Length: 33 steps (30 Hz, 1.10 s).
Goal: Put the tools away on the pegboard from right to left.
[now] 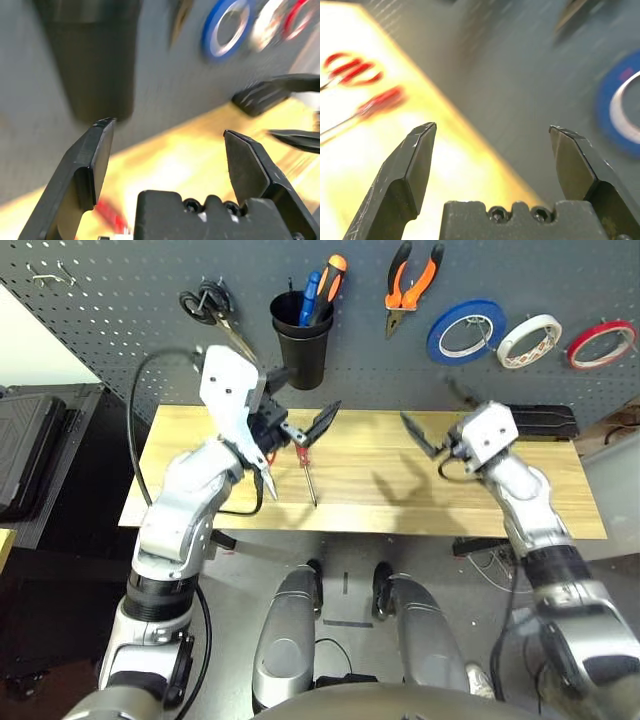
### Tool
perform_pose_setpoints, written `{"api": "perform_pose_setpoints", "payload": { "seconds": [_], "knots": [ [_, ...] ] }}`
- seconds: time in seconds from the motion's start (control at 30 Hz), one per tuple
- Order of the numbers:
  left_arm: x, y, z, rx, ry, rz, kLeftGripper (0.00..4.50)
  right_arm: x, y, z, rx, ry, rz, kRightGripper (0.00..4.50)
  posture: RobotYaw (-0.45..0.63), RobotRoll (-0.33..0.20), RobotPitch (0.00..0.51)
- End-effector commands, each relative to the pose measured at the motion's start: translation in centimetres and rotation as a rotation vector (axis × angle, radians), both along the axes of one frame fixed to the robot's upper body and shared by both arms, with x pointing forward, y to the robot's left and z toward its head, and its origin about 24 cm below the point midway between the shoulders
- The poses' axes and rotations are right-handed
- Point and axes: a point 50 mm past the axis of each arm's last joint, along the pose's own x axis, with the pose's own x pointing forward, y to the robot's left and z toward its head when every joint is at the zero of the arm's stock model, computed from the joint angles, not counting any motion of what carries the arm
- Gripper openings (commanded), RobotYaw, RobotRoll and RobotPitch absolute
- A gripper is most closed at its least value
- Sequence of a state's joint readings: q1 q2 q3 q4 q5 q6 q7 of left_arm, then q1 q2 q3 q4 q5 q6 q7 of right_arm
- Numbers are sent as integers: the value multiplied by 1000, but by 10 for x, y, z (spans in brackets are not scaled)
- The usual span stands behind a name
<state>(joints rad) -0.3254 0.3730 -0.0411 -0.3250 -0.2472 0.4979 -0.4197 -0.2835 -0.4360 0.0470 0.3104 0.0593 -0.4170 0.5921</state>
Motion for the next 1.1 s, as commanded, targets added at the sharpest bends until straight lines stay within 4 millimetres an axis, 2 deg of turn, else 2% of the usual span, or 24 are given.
{"api": "perform_pose_setpoints", "payload": {
  "seconds": [0.03, 0.2, 0.37, 0.57, 0.77, 1.1],
  "knots": [
    [1, -1, -18, 13, 60, 33, 4500, -13, -1, -10, -45, 85, 55, 4489, 214, 0, 258],
    [11, -2, -47, 30, 173, 124, 4500, -25, -1, -29, -112, 238, 95, 4489, 205, 0, 264],
    [28, -12, -68, 34, 266, 194, 4500, -29, 2, -36, -172, 343, 120, 4489, 201, 0, 275],
    [49, -22, -86, 58, 371, 275, 4500, -28, 11, -37, -204, 389, 132, 4489, 181, 0, 300],
    [73, -21, -102, 80, 469, 419, 4500, -26, 16, -38, -233, 411, 117, 4489, 148, 0, 322],
    [86, -31, -119, 96, 535, 443, 4500, -28, 13, -31, -259, 419, 91, 4489, 77, 0, 341]
  ]
}}
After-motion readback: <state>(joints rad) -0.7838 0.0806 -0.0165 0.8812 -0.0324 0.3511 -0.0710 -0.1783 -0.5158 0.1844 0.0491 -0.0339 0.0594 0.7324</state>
